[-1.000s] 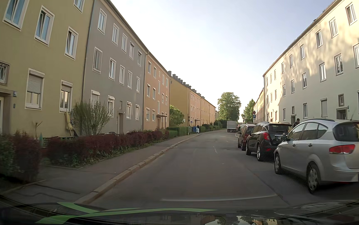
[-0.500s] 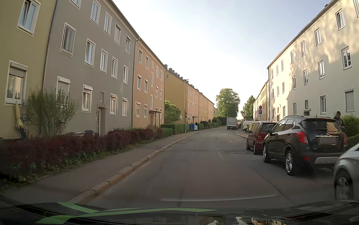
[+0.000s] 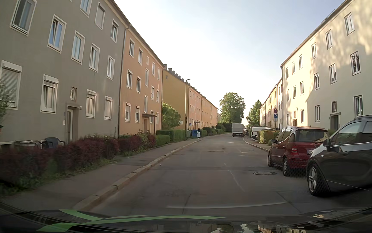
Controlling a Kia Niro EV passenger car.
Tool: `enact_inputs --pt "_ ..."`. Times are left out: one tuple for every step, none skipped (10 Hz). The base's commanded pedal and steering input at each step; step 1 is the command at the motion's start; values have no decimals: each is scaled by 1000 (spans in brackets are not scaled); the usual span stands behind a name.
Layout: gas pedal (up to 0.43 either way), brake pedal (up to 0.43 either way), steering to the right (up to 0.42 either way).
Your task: Follow the waypoints while adhering to traffic rules and regulations
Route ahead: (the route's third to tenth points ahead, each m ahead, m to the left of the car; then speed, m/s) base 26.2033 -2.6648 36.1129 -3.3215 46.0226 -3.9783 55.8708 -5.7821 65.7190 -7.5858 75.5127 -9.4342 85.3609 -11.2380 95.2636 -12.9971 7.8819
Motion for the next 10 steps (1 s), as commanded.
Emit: enact_inputs --pt "59 0 18" --pt "59 0 15" --pt "59 0 15" --pt "39 0 14" --pt "39 0 14" --pt "39 0 13" --pt "39 0 13" --pt "39 0 10" --pt "39 0 9" --pt "39 0 8"
